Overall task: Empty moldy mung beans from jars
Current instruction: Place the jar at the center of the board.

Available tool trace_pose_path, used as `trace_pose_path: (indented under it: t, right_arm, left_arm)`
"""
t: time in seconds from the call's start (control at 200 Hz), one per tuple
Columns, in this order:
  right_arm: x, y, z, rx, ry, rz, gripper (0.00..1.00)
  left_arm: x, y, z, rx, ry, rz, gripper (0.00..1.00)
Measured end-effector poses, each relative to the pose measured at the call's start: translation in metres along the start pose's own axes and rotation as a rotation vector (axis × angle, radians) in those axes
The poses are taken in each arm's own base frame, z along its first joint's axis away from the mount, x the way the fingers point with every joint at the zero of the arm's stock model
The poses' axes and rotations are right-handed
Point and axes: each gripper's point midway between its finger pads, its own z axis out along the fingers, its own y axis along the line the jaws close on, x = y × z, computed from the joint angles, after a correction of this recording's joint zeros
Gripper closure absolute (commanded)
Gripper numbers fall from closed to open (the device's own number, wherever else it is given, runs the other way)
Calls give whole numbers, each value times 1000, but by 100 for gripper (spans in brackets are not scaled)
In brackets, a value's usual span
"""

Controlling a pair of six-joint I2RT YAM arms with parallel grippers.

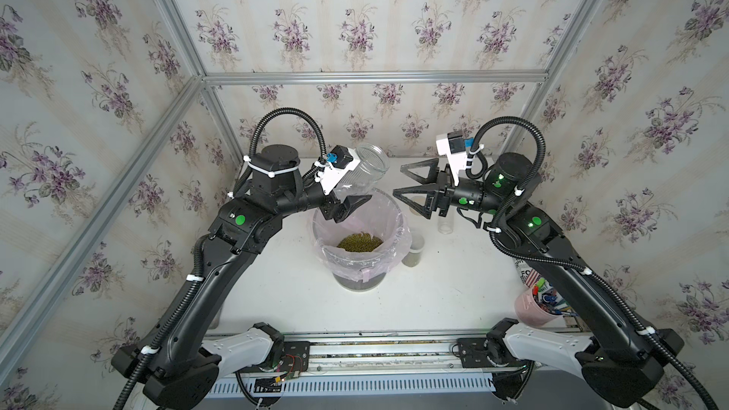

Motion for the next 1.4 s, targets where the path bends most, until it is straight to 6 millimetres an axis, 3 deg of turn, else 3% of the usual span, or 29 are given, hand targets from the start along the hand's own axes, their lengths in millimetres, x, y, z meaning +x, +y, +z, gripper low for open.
trace_pose_path:
  t: [0.375, 0.6, 1.399]
  right_arm:
    - [-12, -6, 32, -16, -57, -25, 6]
    - [-10, -7, 49, -45, -45, -20, 6]
    - [-14, 4, 70, -171, -64, 17, 7]
  left_arm:
    - [3, -10, 10, 78, -44, -93, 100]
    - [-4, -9, 8, 81, -73, -91, 100]
    - [-17, -18, 10, 161, -157, -139, 100]
